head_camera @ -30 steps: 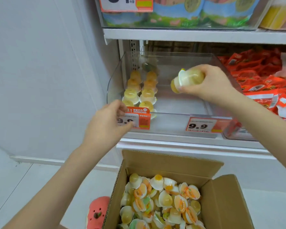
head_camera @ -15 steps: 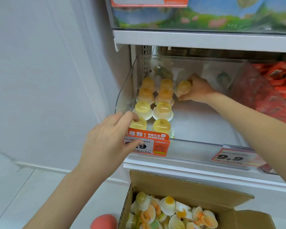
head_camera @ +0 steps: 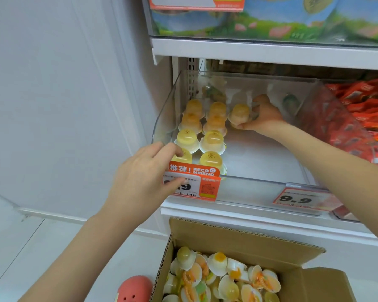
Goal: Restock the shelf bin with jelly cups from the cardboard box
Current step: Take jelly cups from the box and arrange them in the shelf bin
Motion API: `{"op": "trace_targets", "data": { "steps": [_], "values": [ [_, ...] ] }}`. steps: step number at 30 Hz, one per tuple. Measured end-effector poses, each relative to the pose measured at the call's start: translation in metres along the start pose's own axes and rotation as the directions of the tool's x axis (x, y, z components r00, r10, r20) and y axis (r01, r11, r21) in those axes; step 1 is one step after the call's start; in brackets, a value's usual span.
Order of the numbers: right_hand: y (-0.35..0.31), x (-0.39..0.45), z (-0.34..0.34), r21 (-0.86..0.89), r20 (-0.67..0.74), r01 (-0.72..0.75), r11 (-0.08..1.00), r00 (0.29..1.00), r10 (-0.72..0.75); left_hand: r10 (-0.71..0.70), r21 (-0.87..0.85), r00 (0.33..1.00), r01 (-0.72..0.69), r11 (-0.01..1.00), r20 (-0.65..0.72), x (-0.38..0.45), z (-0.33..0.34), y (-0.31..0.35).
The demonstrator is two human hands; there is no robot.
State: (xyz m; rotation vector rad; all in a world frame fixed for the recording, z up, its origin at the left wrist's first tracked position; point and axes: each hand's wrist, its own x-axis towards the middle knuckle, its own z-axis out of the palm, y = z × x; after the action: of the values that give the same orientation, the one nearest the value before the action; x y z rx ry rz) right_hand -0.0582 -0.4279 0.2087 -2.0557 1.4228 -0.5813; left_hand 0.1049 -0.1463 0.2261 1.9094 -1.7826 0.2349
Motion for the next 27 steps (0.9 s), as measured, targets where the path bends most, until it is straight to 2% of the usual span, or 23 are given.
{"op": "trace_targets", "data": {
  "steps": [2,4,6,8,10,12,14,15,17,19,22,24,26,27],
  "values": [
    [-0.003,-0.021,-0.016,0.038,-0.048,0.033,0.999,0.998,-0.032,-0.015,-0.022,1.0,0.015,1.0,0.001,-0.003,-0.004,0.004],
    [-0.001,-0.061,-0.033,0.023,-0.175,0.148,0.989,0.974,-0.142,-0.021,-0.042,1.0,0.022,0.999,0.004,-0.009,-0.009,0.008],
    [0.006,-0.121,-0.044,-0.007,-0.302,0.292,0.956,0.911,-0.281,0.005,-0.031,1.0,-0.005,1.0,0.02,-0.016,-0.012,0.014],
    [0.012,-0.187,-0.046,-0.055,-0.405,0.43,0.901,0.815,-0.414,0.04,-0.025,0.998,-0.039,0.999,0.052,-0.026,-0.012,0.022],
    [0.028,-0.24,-0.032,-0.107,-0.442,0.496,0.862,0.753,-0.489,0.054,-0.032,0.993,-0.051,0.998,0.105,-0.037,-0.012,0.033],
    [0.051,-0.276,-0.009,-0.078,-0.349,0.478,0.875,0.809,-0.473,0.065,-0.046,0.979,-0.057,0.997,0.193,-0.048,-0.009,0.043],
    [0.082,-0.301,0.018,-0.046,-0.136,0.391,0.919,0.909,-0.394,0.076,-0.041,0.936,-0.066,0.997,0.344,-0.061,0.003,0.055],
    [0.098,-0.309,0.031,-0.047,-0.016,0.345,0.937,0.938,-0.346,0.084,-0.038,0.901,-0.076,0.996,0.426,-0.068,0.013,0.059],
    [0.129,-0.315,0.056,-0.095,0.198,0.289,0.953,0.943,-0.266,0.124,-0.027,0.8,-0.134,0.991,0.587,-0.084,0.04,0.065],
    [0.158,-0.321,0.076,-0.174,0.35,0.235,0.956,0.923,-0.163,0.139,-0.019,0.649,-0.188,0.982,0.748,-0.109,0.075,0.068],
    [0.183,-0.328,0.103,-0.238,0.532,0.135,0.962,0.847,0.013,0.055,0.033,0.365,-0.231,0.972,0.929,-0.15,0.132,0.057],
    [0.188,-0.332,0.12,-0.268,0.644,0.217,0.939,0.765,0.007,0.018,0.048,0.216,-0.298,0.953,0.976,-0.177,0.167,0.046],
    [0.185,-0.338,0.138,-0.291,0.736,0.37,0.882,0.675,-0.04,-0.002,0.039,0.126,-0.289,0.957,0.992,-0.199,0.197,0.037],
    [0.182,-0.342,0.148,-0.304,0.77,0.459,0.835,0.634,-0.068,-0.01,0.037,0.108,-0.253,0.967,0.994,-0.208,0.209,0.032]
  ]
}}
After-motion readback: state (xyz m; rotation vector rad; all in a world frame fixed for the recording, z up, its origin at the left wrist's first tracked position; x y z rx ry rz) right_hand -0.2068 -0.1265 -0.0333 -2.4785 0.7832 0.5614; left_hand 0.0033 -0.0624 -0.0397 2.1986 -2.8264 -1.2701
